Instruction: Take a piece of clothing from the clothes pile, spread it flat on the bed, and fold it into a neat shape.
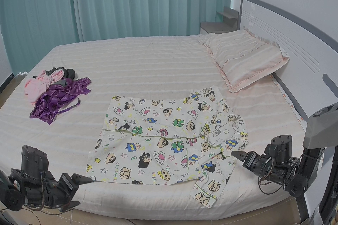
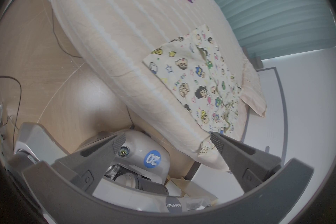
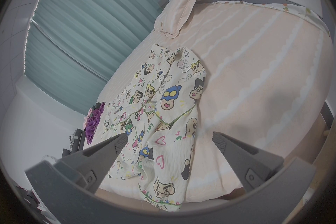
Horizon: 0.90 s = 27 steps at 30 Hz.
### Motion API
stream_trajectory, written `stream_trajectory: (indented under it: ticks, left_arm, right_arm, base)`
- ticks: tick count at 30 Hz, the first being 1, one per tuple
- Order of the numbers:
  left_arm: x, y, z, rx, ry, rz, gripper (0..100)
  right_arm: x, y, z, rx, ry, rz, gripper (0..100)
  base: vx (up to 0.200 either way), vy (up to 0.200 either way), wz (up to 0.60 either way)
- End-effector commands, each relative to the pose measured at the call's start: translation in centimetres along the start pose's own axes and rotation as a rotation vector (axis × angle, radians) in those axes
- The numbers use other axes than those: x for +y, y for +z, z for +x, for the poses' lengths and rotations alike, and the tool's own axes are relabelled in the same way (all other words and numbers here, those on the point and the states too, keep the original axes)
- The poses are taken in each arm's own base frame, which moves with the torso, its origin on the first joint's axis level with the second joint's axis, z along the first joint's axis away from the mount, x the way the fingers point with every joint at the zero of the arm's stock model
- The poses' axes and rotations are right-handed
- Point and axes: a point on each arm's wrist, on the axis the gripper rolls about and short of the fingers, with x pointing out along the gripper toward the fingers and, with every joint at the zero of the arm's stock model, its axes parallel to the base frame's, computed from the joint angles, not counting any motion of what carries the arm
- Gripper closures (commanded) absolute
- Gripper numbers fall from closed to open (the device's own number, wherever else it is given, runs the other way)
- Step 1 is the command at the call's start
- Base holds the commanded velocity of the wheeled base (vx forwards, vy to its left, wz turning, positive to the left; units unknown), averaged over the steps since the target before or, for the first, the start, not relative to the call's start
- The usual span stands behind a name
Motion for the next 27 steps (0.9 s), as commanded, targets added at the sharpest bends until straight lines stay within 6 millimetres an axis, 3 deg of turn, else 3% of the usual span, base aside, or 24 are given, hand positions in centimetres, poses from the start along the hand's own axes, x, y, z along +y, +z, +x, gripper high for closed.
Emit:
stream_trajectory:
  ticks: [1, 7, 13, 19, 27]
  left_arm:
    - [0.4, 5.1, 2.2, -0.122, -0.046, -0.169, 0]
    - [-0.8, 7.7, 2.3, -0.179, -0.108, -0.076, 0]
    - [-3.9, 11.1, 3.9, -0.154, -0.127, -0.004, 0]
    - [-5.1, 14.5, 6.9, -0.099, -0.080, 0.097, 0]
    - [-4.6, 16.2, 11.4, -0.023, -0.047, 0.184, 0]
  right_arm:
    - [-0.3, -0.3, 0.0, 0.013, 0.000, 0.004, 0]
    - [-0.3, -0.4, -0.1, 0.015, -0.001, 0.001, 0]
    - [0.0, -0.7, -0.2, 0.025, 0.008, -0.005, 0]
    - [0.0, -0.8, -0.2, 0.030, 0.008, -0.005, 0]
    - [0.1, -0.8, -0.3, 0.026, 0.012, -0.007, 0]
  base:
    - [0.000, 0.000, 0.00]
    - [0.000, 0.000, 0.00]
    - [0.000, 0.000, 0.00]
    - [0.000, 0.000, 0.00]
    - [0.000, 0.000, 0.00]
